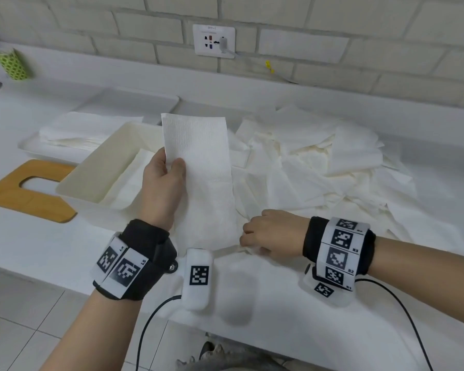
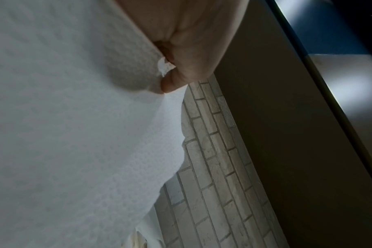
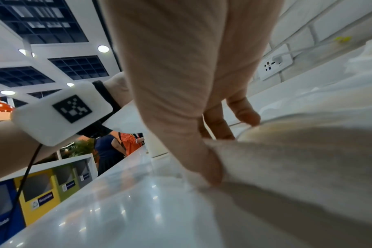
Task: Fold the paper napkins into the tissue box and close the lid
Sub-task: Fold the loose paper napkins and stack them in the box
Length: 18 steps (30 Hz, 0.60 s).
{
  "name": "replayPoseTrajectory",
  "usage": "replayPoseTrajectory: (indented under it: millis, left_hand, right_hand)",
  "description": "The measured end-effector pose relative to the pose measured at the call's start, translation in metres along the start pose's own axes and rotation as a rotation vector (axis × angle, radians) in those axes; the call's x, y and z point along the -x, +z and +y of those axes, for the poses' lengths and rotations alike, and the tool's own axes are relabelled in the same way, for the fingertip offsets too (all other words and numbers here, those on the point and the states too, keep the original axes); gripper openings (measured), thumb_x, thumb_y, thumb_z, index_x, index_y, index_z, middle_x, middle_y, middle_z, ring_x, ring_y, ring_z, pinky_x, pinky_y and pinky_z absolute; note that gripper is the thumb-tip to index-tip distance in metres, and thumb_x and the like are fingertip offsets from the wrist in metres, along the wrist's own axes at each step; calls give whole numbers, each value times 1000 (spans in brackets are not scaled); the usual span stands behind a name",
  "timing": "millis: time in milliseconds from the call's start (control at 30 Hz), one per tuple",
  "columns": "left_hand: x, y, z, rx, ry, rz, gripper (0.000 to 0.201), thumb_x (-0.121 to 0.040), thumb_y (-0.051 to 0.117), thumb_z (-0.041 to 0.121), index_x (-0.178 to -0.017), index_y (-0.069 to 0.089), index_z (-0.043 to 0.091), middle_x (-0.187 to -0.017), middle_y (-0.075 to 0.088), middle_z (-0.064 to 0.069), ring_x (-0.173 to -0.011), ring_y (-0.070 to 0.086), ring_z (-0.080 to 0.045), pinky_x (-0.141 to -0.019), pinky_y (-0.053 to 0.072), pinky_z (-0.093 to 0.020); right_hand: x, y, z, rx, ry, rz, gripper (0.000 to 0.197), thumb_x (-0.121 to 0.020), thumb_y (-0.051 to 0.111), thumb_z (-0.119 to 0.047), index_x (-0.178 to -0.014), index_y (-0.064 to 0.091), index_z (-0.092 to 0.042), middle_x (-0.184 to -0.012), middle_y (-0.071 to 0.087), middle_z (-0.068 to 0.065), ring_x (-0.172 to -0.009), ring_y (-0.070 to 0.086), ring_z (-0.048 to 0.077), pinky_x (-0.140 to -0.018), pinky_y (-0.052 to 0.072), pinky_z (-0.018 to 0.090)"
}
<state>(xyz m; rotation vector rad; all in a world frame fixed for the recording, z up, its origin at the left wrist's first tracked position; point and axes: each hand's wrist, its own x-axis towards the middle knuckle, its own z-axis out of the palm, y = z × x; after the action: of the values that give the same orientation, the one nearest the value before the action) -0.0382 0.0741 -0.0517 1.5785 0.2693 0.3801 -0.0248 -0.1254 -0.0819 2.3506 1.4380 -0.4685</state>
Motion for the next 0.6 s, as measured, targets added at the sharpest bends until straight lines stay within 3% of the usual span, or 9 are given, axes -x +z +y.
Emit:
replayPoseTrajectory:
  millis: [67,133,167,233,300,367,467,533,600]
  left_hand:
    - [0,1,1,-3,-3,-15,28,-93,42,3,-113,60,9,-103,66,-3,-91,62,-19,-76,48,-31]
    - [0,2,2,1,-5,-19,31,-93,42,2,-118,59,9,-107,66,-4,-94,62,-19,-77,48,-31]
    - [1,3,2,5,-7,-17,32,-92,42,2,-119,58,9,-110,65,-4,-96,62,-19,-79,49,-32]
    - [1,4,2,9,-10,-13,33,-92,43,3,-120,56,13,-112,64,-4,-98,61,-21,-85,50,-37]
    - [2,6,1,0,-3,-19,33,-90,44,6,-119,55,18,-114,65,-6,-101,62,-25,-89,51,-43]
    - [3,7,1,3,13,-18,36,-90,44,6,-122,52,21,-113,65,-8,-101,63,-27,-88,51,-43]
    - [6,5,4,46,77,3,55,-91,42,-1,-131,36,37,-99,66,-5,-80,62,-14,-73,51,-26]
    - [7,0,6,68,138,-7,71,-88,42,-5,-130,27,52,-105,65,-10,-75,60,-11,-69,51,-22]
    - [5,-5,6,50,188,-23,76,-82,42,-4,-126,33,58,-128,56,-17,-83,60,-17,-74,51,-27]
  right_hand:
    - [1,-2,-1,35,33,92,40,-82,53,-2,-120,52,-13,-102,59,5,-96,55,25,-71,25,27]
    - [4,-3,2,130,47,276,52,-48,69,2,-97,66,-12,-67,59,1,-63,57,21,-60,25,24]
    - [7,-3,3,162,55,371,54,-36,64,4,-87,69,-15,-55,54,-2,-48,51,19,-56,23,22]
    - [11,-4,1,178,73,467,51,-39,53,4,-81,71,-19,-51,50,-1,-36,42,18,-53,20,21]
    - [14,-7,-2,168,74,471,49,-40,61,8,-78,70,-20,-55,53,3,-34,40,18,-52,22,22]
    - [15,-8,-2,139,93,443,42,-39,73,5,-71,69,-22,-59,53,2,-37,42,19,-52,23,23]
    - [18,-14,-1,-10,132,476,23,-54,79,-4,-68,67,-19,-68,56,1,-53,53,20,-55,27,24]
    - [22,-23,5,-162,187,422,10,-83,64,-13,-92,68,-15,-93,61,3,-85,59,21,-69,34,30]
    - [33,-30,13,-284,275,376,22,-96,46,-21,-110,61,-14,-111,60,0,-106,52,17,-83,31,28]
